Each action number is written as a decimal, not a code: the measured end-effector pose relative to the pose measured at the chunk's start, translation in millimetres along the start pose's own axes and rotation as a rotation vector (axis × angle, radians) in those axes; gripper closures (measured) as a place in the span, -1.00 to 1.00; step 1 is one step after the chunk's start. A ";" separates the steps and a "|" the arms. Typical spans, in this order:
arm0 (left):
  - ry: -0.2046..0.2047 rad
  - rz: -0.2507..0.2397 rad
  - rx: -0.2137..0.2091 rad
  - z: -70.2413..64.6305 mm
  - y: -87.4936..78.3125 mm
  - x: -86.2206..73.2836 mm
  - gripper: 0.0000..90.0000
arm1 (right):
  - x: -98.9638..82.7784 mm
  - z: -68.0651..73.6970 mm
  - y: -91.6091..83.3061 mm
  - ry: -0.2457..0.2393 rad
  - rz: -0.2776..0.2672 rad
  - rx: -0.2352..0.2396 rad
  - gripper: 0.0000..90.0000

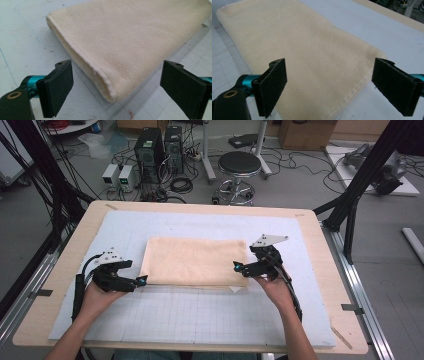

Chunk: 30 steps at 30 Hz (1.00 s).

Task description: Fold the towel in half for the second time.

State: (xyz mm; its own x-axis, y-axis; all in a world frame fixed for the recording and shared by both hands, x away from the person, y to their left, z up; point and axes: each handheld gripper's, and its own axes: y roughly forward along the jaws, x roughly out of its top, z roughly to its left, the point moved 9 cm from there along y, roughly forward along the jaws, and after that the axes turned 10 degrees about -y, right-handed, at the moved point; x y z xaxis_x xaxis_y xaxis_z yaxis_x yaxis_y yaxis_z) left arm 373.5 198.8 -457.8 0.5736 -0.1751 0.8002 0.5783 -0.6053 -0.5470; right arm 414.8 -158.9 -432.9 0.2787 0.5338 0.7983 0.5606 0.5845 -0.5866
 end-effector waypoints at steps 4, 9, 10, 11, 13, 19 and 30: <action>0.007 -0.010 0.004 -1.0 -5.4 -0.2 -0.75 | -5.4 2.9 -5.0 -0.006 -0.008 -0.010 -0.73; 0.007 -0.011 0.008 -1.5 -9.9 -3.4 -0.79 | -15.1 5.0 -12.0 0.004 -0.009 -0.012 -0.73; 0.010 -0.011 0.006 -1.8 -10.9 -4.2 -0.79 | -17.1 5.6 -13.3 0.007 -0.009 -0.012 -0.73; 0.012 -0.012 0.006 -2.2 -11.8 -4.7 -0.80 | -18.6 6.0 -14.5 0.010 -0.012 -0.015 -0.73; 0.015 -0.010 0.008 -2.6 -13.7 -5.8 -0.80 | -21.2 6.4 -17.0 0.005 -0.015 -0.016 -0.73; 0.012 -0.011 0.006 -4.9 -18.8 -10.4 -0.85 | -29.3 10.9 -24.3 0.011 -0.011 -0.016 -0.73; 0.011 -0.013 0.011 -7.7 -28.2 -18.7 -0.96 | -45.4 18.8 -41.0 0.019 -0.016 -0.029 -0.73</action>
State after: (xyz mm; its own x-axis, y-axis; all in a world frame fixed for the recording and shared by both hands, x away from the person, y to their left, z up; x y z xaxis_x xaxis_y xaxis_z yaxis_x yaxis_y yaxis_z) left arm 342.0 213.1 -455.4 0.5594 -0.1762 0.8099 0.5923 -0.5986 -0.5393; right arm 364.5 -195.6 -447.7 0.2844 0.5127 0.8101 0.5874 0.5746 -0.5699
